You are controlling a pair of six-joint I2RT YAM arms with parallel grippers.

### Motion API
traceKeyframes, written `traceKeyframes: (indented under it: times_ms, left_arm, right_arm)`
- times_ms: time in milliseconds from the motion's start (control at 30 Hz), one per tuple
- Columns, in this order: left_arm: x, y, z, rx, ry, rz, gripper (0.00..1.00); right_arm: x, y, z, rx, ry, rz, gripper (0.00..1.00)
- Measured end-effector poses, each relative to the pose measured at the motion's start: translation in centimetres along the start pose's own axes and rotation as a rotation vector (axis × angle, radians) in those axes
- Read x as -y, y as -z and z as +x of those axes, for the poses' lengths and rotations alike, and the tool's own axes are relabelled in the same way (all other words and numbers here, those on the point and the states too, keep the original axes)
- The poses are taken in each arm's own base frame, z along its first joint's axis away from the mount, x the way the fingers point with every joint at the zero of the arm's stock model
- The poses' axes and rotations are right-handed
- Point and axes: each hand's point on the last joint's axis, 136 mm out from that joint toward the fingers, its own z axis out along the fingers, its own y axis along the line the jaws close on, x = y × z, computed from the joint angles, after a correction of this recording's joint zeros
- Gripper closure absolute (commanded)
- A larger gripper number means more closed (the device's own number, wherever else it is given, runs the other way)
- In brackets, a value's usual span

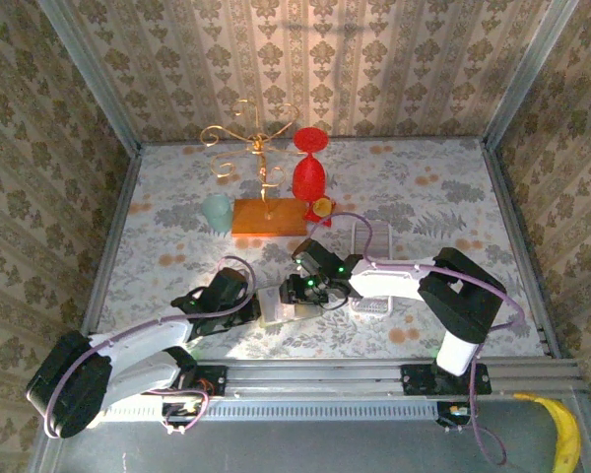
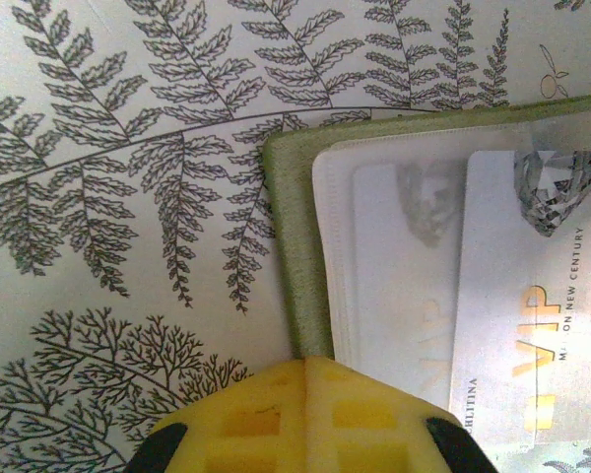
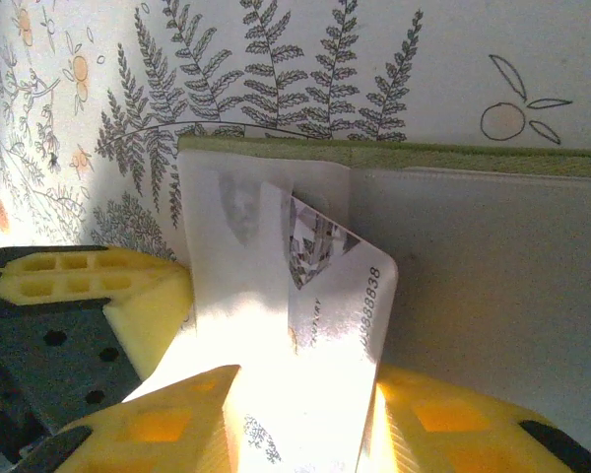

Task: Put the credit cards into the card holder

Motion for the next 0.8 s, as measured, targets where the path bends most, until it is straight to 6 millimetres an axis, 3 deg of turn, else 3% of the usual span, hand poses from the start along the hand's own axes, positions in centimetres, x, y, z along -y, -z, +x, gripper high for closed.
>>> traceKeyframes:
  times_ms: [367,800]
  left_arm:
    - [0.0,0.0,0.0,0.001,0.000,0.001,1.00]
    - [0.1,-0.2,-0.1,0.000,0.000,0.002,1.00]
  right_arm:
    - [0.5,-1.3,0.0,-0.034,0.032,0.038,0.76]
    - [-1.9,-1.8,0.3,-0.050,0.095,0.024,0.76]
